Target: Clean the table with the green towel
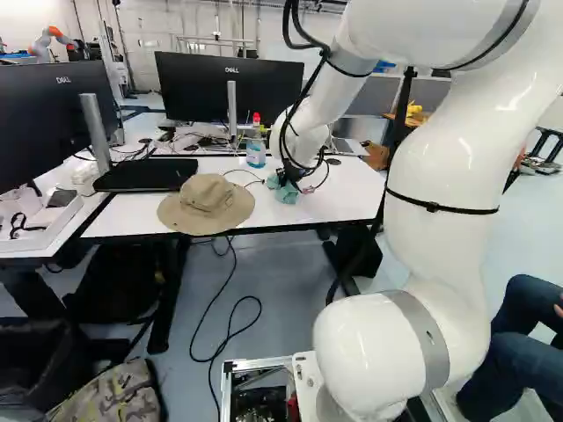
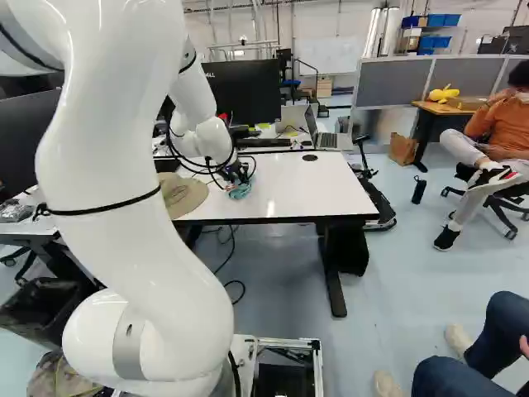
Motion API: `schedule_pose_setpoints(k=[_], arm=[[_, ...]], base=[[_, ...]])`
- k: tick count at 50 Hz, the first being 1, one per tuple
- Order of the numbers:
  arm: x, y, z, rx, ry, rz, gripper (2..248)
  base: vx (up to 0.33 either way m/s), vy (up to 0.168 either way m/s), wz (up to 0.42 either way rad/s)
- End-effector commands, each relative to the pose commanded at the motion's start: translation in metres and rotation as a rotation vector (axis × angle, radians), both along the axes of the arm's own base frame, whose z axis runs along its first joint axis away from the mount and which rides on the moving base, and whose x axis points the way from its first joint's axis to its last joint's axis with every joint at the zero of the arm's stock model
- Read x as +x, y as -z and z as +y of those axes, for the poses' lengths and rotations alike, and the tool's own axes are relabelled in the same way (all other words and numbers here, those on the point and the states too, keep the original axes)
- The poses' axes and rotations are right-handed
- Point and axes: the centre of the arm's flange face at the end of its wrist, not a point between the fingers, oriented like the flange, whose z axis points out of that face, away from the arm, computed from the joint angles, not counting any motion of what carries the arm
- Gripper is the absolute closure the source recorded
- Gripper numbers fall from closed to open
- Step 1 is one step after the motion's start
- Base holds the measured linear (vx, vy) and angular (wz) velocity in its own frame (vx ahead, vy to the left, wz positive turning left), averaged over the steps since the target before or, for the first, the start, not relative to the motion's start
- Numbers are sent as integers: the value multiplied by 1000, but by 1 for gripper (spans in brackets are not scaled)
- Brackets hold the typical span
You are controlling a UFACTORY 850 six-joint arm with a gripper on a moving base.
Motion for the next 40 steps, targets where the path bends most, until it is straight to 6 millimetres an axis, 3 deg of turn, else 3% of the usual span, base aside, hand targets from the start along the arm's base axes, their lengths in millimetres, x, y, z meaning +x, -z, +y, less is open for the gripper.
schedule_pose_setpoints(k=[22, 40], arm=[[2, 0, 0, 0, 0, -1, 200], [30, 1, 10, 1, -15, -15, 200]], base=[[0, 0, 0], [0, 0, 0]])
